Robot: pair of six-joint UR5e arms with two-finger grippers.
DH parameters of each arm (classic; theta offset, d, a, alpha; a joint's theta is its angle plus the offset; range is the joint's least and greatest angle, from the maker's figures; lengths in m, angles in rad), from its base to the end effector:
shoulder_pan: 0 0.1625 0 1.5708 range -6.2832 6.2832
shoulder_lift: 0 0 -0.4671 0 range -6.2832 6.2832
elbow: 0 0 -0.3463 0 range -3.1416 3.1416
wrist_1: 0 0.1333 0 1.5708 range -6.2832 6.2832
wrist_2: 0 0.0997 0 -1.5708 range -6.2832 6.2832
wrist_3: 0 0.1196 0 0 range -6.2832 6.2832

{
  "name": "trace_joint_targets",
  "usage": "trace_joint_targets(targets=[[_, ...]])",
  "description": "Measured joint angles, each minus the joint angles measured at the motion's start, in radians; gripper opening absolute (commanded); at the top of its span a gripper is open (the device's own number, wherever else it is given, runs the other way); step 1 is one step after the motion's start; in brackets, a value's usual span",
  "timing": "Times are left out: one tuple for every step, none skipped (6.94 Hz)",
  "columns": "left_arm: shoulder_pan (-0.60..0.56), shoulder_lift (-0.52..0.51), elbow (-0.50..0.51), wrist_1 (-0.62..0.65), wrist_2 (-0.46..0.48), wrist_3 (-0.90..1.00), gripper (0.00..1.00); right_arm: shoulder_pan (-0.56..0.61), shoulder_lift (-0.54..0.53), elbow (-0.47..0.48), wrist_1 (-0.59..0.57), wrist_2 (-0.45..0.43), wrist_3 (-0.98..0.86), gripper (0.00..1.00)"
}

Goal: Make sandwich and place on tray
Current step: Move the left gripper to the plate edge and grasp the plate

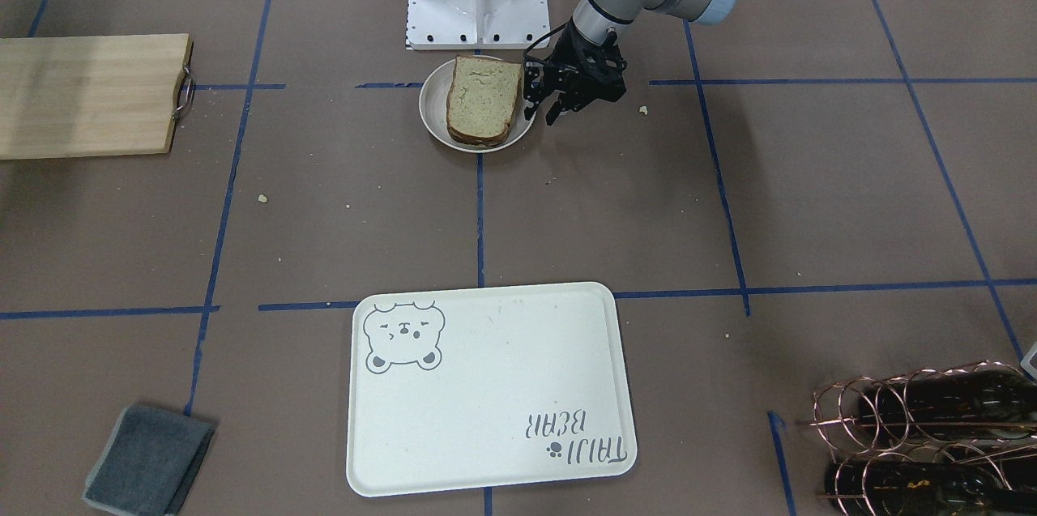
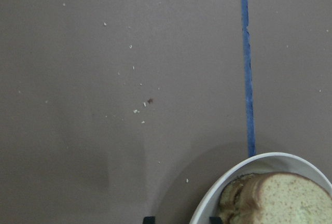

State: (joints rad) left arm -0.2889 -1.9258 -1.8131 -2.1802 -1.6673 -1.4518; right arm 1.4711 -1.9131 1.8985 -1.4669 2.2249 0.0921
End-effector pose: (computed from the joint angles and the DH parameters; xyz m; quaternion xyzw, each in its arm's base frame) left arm 0.5361 -0.2864 0.3549 0.0759 0.5630 -0.0425 0.8218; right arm 0.0306 -0.3018 0.6932 0.0113 -0.3235 -0.0179 0.9460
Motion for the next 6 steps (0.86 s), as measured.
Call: trace_joint_targets(targets=[[0.012,-0.005,0.008,0.000,0.004,-0.005,0.45,0.000,0.000,-0.002,0.000,0.000,0.000,1.00],[0.023,-0.006,0.011,0.000,0.015,-0.008,0.41,0.000,0.000,-0.003,0.000,-0.001,0.001,1.00],[0.033,-0.007,0.012,0.000,0.024,-0.010,0.35,0.000,0.001,-0.006,0.000,-0.001,0.000,1.00],[0.040,-0.007,0.012,0.000,0.028,-0.011,0.30,0.000,0.001,-0.009,0.000,-0.001,0.000,1.00],[0.045,-0.005,0.012,-0.001,0.030,-0.011,0.28,0.000,0.001,-0.009,0.000,-0.001,0.000,1.00],[0.047,-0.003,0.012,-0.001,0.030,-0.012,0.28,0.000,0.002,-0.010,0.000,-0.001,0.001,1.00]])
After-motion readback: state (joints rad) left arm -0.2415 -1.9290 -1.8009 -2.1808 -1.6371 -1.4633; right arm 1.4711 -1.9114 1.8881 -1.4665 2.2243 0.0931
